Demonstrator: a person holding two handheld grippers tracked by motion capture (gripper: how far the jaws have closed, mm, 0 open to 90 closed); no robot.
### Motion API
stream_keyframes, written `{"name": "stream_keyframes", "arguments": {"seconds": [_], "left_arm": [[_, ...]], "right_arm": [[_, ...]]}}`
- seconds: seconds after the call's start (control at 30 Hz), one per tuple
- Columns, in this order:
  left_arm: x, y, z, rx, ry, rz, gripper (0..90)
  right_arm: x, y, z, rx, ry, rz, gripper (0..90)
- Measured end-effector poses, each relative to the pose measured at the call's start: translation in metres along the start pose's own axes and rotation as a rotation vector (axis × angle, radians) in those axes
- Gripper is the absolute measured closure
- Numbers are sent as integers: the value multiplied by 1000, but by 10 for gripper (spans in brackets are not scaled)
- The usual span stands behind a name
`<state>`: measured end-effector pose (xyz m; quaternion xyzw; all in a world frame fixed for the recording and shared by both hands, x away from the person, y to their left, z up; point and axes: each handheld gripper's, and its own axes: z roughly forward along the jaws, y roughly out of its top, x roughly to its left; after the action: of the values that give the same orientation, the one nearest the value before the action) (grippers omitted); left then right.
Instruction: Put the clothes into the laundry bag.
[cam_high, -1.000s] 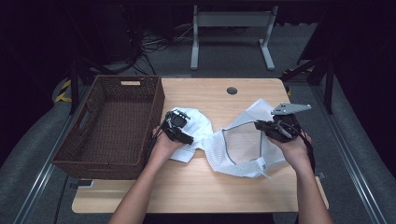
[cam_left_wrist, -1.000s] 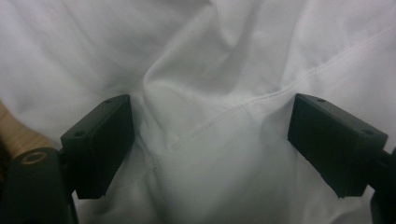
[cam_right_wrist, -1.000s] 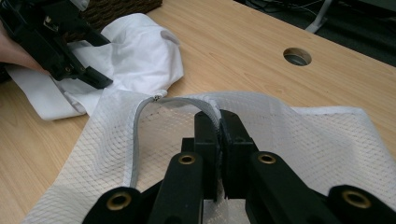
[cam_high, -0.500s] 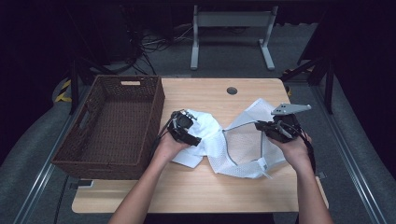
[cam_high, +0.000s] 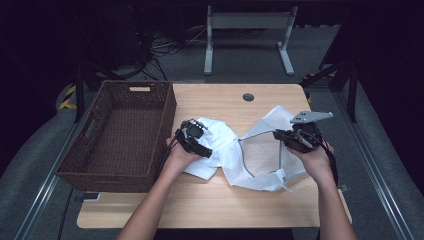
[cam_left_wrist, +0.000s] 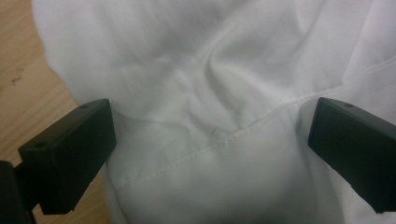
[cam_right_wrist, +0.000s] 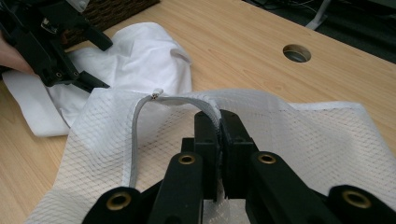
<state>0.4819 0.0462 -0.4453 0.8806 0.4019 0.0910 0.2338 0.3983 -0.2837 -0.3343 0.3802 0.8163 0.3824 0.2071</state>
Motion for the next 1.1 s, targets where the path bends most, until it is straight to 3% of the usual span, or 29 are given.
{"name": "stream_keyframes", "arguments": {"seconds": [0.23, 0.53, 0.67, 0.8, 0.93, 1.1], "left_arm": [[1, -4, 8, 5, -60, -4, 9], [0, -6, 4, -10, -81, 42, 106], [-1, -6, 0, -21, -110, 79, 239], [-2, -7, -2, -41, -159, 101, 433], [1, -8, -2, -57, -209, 96, 613], [3, -9, -2, -62, -231, 65, 690]], "right_arm": [[0, 0, 0, 2, 1, -4, 867], [1, -1, 2, 9, 1, -1, 867], [1, -1, 3, 9, 0, 0, 867], [1, -2, 4, 15, 3, -2, 867], [1, -2, 4, 16, 3, -2, 866], [1, -3, 5, 19, 1, -2, 866]]}}
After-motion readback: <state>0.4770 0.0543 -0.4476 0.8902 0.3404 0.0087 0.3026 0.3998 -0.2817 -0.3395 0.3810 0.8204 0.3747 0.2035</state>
